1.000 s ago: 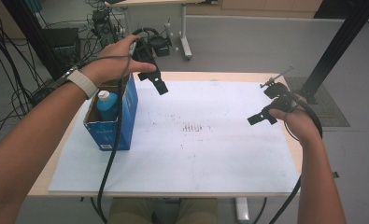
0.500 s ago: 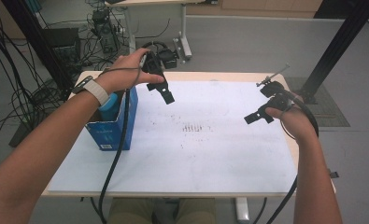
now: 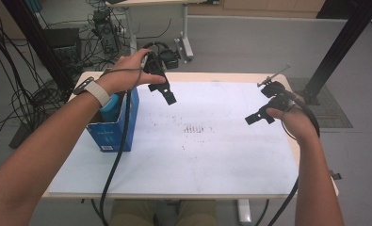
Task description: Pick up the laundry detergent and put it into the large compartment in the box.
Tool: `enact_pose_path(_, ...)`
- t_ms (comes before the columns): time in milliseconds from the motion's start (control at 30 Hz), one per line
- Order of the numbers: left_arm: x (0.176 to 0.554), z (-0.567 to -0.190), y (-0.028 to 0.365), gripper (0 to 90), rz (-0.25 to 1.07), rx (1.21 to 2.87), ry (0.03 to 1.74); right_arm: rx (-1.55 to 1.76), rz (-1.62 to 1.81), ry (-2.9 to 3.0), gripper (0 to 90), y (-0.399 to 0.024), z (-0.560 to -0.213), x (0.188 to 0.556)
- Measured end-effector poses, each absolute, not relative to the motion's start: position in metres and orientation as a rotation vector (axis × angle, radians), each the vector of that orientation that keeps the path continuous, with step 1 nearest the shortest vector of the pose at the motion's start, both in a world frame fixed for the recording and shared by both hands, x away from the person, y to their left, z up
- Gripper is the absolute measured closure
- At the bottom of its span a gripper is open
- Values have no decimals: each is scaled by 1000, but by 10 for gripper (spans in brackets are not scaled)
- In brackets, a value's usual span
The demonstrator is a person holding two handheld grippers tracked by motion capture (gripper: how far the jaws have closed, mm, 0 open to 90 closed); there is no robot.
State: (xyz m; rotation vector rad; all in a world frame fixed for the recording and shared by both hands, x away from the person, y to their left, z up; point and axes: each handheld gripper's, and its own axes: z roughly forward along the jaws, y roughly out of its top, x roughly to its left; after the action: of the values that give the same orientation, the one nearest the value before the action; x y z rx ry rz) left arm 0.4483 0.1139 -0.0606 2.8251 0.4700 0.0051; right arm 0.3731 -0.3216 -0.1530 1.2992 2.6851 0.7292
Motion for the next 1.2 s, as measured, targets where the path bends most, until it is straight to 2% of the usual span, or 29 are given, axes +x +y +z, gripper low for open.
enact_pose_path(1200, 446, -63, 118, 82, 3, 2807, 492, 1309, 749, 2674, 68, -328, -160, 368)
